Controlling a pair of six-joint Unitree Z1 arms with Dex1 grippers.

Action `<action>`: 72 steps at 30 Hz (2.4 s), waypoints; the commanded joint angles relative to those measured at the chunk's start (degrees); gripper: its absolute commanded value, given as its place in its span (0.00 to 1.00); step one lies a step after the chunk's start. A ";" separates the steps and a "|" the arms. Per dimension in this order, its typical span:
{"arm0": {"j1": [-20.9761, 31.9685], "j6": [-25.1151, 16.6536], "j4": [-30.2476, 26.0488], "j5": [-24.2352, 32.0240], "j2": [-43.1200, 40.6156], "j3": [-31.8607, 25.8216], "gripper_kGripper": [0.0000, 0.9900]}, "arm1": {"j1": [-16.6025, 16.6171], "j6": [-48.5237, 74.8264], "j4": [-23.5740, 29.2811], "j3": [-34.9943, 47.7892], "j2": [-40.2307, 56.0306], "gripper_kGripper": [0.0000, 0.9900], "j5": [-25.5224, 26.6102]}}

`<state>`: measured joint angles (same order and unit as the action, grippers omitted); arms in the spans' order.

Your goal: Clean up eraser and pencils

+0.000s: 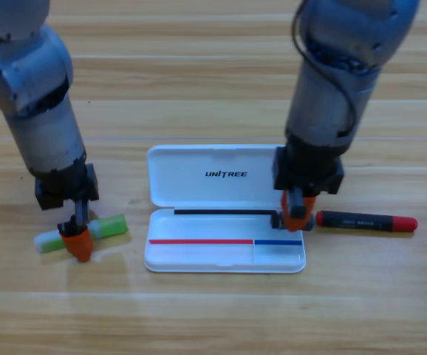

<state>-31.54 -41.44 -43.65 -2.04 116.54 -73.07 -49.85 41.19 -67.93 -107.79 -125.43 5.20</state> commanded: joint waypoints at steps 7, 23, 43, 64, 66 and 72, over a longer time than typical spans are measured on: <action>0.87 0.48 4.54 -0.42 -0.70 5.48 0.57 | -1.74 0.82 -0.54 -2.16 -7.72 0.00 0.34; 0.87 -0.40 -4.52 -3.24 -5.45 -3.57 0.00 | -1.65 0.56 -0.54 -2.07 -9.66 0.42 1.13; -3.79 -0.92 -14.01 -4.11 -6.15 -15.52 0.00 | 7.14 1.87 0.60 11.99 15.57 1.00 -4.84; -22.25 4.35 -20.51 -3.94 9.76 -30.29 0.00 | 17.16 10.75 10.71 13.92 -1.48 0.98 -1.86; -22.34 4.52 -20.34 -3.94 10.20 -29.94 0.00 | 17.16 11.63 10.71 14.01 -1.66 0.96 -0.80; -22.34 5.14 -18.93 -3.76 10.64 -27.65 0.00 | 17.16 12.68 10.71 13.31 -4.21 0.93 -0.89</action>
<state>-52.90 -37.29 -63.62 -5.94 124.28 -102.86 -34.16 52.84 -57.95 -94.03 -123.66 3.38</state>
